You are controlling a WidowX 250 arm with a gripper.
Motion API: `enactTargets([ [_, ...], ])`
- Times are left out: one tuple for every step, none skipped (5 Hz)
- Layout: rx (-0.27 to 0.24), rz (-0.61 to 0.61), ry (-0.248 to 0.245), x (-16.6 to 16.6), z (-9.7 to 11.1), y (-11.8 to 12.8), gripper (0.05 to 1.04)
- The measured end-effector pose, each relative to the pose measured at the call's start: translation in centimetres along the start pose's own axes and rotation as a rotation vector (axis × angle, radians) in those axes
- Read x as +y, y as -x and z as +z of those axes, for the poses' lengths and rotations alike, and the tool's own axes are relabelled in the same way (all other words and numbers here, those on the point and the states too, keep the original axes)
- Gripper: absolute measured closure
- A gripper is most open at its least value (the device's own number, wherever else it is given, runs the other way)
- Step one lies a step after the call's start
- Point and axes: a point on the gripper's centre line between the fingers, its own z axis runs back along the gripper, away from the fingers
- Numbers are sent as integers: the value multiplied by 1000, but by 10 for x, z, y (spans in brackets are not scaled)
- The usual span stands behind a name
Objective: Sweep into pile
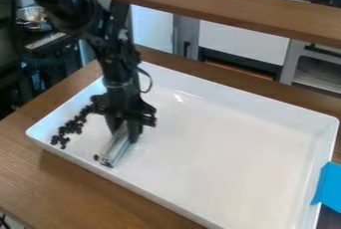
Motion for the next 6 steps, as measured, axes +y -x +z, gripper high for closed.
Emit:
enactTargets([
  [2,-56,-46,17,1,1,701],
  [-18,-104,-113,42,3,-3,701],
  [-42,-125,-173,50,5,-4,701],
  [-41,-118,-170,33,8,-1,701],
  [-8,-90,-74,-7,26,5,701],
  [32,-50,-8,-36,40,3,701],
])
